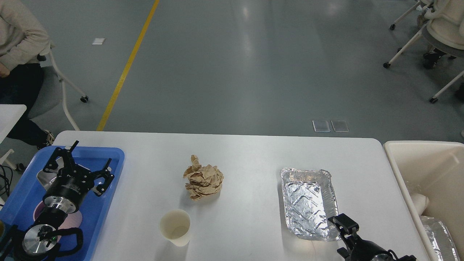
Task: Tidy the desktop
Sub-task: 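Reach the right gripper to the foil tray's near edge and grasp it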
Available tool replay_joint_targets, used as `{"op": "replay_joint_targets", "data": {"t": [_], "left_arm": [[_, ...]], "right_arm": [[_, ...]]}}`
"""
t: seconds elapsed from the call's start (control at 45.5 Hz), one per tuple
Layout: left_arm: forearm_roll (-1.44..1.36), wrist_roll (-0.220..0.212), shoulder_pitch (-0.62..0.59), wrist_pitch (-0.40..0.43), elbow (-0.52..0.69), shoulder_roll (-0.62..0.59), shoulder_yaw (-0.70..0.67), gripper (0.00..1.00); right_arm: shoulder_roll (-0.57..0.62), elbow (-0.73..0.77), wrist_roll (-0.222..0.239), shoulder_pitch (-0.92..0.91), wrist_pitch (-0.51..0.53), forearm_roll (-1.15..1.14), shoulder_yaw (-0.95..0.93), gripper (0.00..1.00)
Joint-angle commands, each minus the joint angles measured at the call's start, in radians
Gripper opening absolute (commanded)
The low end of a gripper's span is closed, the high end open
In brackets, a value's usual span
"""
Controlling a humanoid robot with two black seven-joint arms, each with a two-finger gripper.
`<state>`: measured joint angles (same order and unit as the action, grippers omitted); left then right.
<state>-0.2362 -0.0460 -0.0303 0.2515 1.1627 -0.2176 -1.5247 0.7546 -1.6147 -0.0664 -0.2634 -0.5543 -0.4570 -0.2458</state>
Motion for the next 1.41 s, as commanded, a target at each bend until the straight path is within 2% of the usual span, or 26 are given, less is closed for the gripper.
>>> {"op": "replay_joint_targets", "data": {"t": [0.0, 0.351, 0.461, 0.593, 0.79, 0.878, 0.9, 0.922, 0.988, 1.383], "left_arm": [[0.000, 0.000, 0.001, 0.000, 0.000, 0.000, 0.000, 0.97], [0.000, 0.000, 0.003, 0.002, 0.000, -0.002, 0.000, 0.97], [0.000, 0.000, 0.003, 0.000, 0.000, 0.000, 0.000, 0.97], [0.000, 0.000, 0.003, 0.002, 0.000, -0.002, 0.000, 0.97], [0.000, 0.000, 0.004, 0.002, 0.000, -0.002, 0.000, 0.97], [0.000, 0.000, 0.006, 0.002, 0.000, -0.003, 0.000, 0.97], [0.000, 0.000, 0.006, 0.002, 0.000, -0.003, 0.000, 0.97], [0.000, 0.000, 0.006, 0.003, 0.000, -0.003, -0.002, 0.97], [0.000, 0.000, 0.006, 0.003, 0.000, -0.005, -0.002, 0.97], [0.002, 0.000, 0.007, 0.003, 0.000, -0.005, -0.002, 0.97]], "right_arm": [[-0.009, 0.024, 0.005, -0.037, -0.001, 0.003, 0.039, 1.00], [-0.053, 0.038, 0.003, -0.079, -0.007, 0.020, 0.086, 0.97], [-0.067, 0.053, 0.003, -0.080, -0.012, 0.017, 0.086, 0.89], [-0.083, 0.062, 0.003, -0.094, -0.030, 0.014, 0.128, 0.67], [-0.101, 0.102, 0.002, -0.126, -0.050, 0.020, 0.184, 0.50], [-0.103, 0.102, -0.001, -0.132, -0.050, 0.020, 0.184, 0.33], [-0.103, 0.102, -0.003, -0.137, -0.050, 0.020, 0.186, 0.19], [-0.103, 0.102, -0.004, -0.140, -0.050, 0.020, 0.189, 0.12], [-0.103, 0.102, -0.007, -0.146, -0.052, 0.018, 0.195, 0.00], [-0.084, 0.098, -0.009, -0.171, -0.042, 0.006, 0.266, 0.00]]}}
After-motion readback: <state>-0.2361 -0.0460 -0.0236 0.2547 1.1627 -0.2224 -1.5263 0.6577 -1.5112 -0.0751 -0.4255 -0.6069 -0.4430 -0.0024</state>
